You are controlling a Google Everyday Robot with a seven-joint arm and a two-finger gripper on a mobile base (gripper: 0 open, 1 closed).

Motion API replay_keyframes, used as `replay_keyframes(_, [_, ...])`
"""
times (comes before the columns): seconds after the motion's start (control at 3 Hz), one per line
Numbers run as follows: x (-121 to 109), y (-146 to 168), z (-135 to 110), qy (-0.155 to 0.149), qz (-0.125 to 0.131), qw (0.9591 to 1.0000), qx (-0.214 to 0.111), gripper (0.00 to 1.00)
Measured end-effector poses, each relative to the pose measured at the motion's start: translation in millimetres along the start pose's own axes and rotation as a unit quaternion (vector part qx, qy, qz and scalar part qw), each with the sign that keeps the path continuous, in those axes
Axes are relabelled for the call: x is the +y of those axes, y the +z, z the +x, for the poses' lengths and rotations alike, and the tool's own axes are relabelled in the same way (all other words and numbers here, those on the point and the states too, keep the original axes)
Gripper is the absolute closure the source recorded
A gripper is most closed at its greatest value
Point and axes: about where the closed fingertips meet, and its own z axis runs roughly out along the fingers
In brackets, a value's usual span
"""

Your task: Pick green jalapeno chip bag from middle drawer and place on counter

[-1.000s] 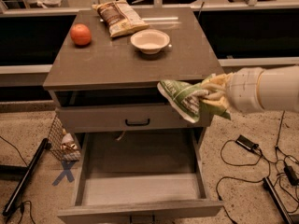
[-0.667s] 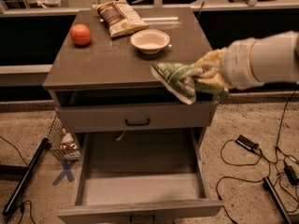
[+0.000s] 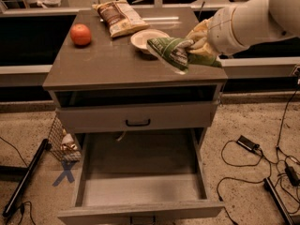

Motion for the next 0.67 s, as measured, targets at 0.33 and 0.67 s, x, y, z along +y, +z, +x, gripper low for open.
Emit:
replay_keyframes(0.33, [-29,15,16,-0.013,0.009,0.9999,0.002,1.00])
replay_keyframes(0.67, [-48,28,37,-0.035,0.008,0.9993,-0.002,1.00])
